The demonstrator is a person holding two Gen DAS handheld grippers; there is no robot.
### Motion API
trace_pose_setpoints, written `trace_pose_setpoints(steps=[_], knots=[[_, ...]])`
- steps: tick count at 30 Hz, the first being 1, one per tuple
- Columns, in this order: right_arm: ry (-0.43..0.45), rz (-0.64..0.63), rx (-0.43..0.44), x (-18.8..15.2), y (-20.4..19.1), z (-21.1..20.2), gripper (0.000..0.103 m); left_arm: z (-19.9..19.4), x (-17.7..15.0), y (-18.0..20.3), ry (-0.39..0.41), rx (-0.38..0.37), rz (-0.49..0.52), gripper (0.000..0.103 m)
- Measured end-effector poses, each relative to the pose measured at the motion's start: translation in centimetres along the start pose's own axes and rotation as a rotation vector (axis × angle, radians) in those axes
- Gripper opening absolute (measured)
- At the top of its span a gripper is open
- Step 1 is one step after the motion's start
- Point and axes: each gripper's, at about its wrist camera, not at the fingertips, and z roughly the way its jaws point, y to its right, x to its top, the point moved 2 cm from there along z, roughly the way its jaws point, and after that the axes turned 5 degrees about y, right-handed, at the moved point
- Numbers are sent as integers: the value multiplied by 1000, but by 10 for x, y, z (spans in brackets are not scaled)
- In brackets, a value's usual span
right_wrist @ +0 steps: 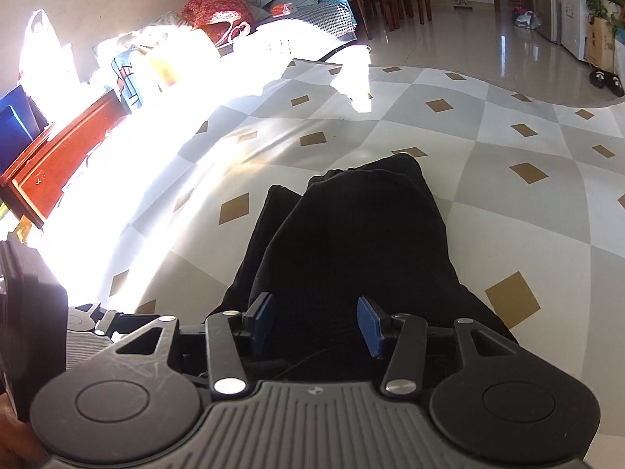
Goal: Fold clothes
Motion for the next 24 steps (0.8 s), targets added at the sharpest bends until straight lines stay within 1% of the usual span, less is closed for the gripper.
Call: trace_pose_setpoints(steps=[6,12,21,22,23,24], knots=[[-4,0,15,4,-9,23,50,0,-3,0,-10,-11,-5,103],[-4,51,39,9,-11,39,53,-1,-6,2,-16,-21,5,103],[-33,33,-46,6,-15,64,53,-1,-7,0,-31,-38,-16,103],[-32,30,-54,6,-15,64,48,-1,-7,-1,-33,-40,-20,103],[-33,23,-65,5,-14,64,38,0,-7,-1,-34,-42,-23,103],[-36,16,-77,5,-14,65,33,0,-7,-2,-36,-45,-26,103]])
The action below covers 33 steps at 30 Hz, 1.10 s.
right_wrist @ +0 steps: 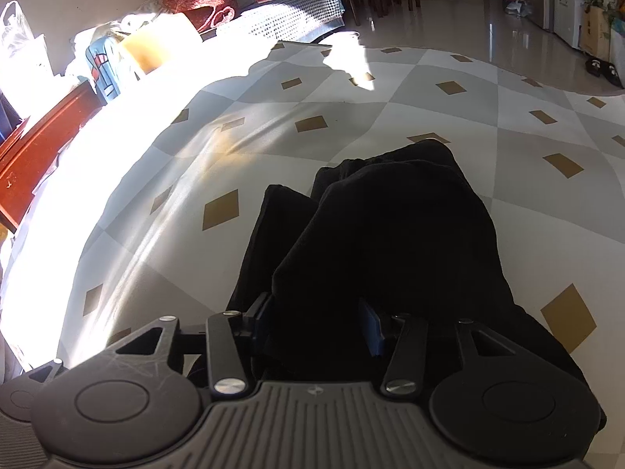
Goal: Fold clothes
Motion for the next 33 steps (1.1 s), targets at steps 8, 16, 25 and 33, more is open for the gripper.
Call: trace_pose_setpoints(steps=[8,16,25,33], knots=[[34,12,-17,5,9,-19,7,1,3,-8,-18,-18,-52,103],[118,64,-78,12,33,-60,5,0,5,-19,-9,9,-96,103],[105,168,-145,4,79,-85,5,2,6,-35,-12,65,-157,103],[112,146,21,-1,56,-87,40,5,-5,-27,-19,97,-122,103]])
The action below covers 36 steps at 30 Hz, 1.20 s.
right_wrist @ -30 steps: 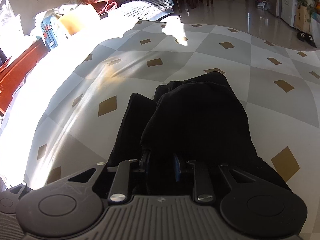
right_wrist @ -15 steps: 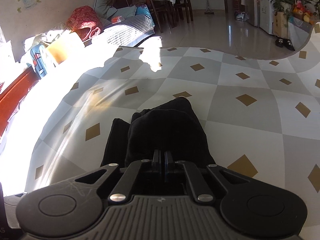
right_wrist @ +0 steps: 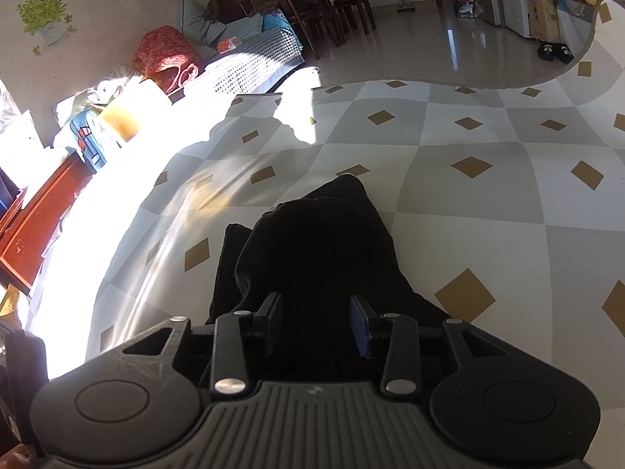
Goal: Fold clothes
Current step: 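Keep pulling the pants flat with the right tool beside the open left tool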
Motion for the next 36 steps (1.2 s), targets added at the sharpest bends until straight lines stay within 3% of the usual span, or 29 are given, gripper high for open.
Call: trace_pose_setpoints(steps=[2,12,17,18,23,26,36], knots=[[-4,-19,16,-1,-9,5,47,-3,-5,2,15,0,12,103],[-85,-150,10,-14,-48,50,51,-14,-20,2,24,-11,7,103],[-118,-218,-103,-25,-46,66,50,-18,-26,1,26,-18,2,103],[-121,-205,-107,-25,-43,66,49,-19,-27,1,26,-20,0,103],[-115,-146,-136,-24,-26,56,15,-20,-29,-4,16,-26,-32,103],[-114,-110,-152,-25,-15,48,11,-19,-29,-8,11,-20,-50,103],[-127,1,-211,-37,14,17,11,-22,-37,-20,12,1,-76,103]])
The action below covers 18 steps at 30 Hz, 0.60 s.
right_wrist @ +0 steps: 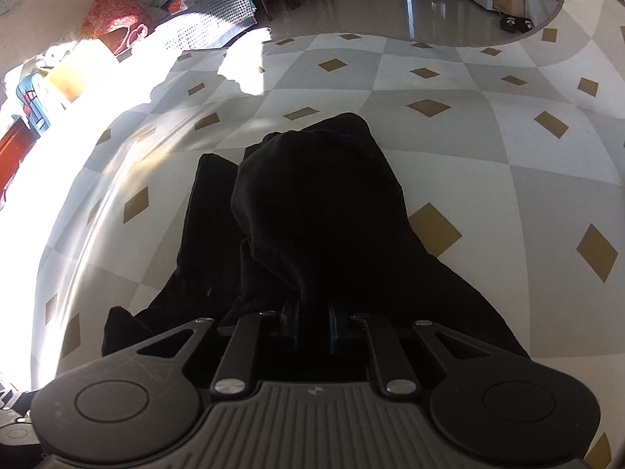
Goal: Fold clothes
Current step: 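Keep pulling the pants flat with the right tool beside the open left tool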
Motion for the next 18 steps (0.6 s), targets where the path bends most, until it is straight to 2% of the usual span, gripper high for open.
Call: trace_pose_setpoints(steps=[8,14,18], knots=[[-27,99,-13,-23,21,-15,16,-7,-6,-3,20,43,11,103],[-27,156,-4,-49,24,-22,24,-13,-8,-7,43,128,20,103],[-7,140,-13,-60,17,-30,30,-12,-7,-12,27,98,-27,103]])
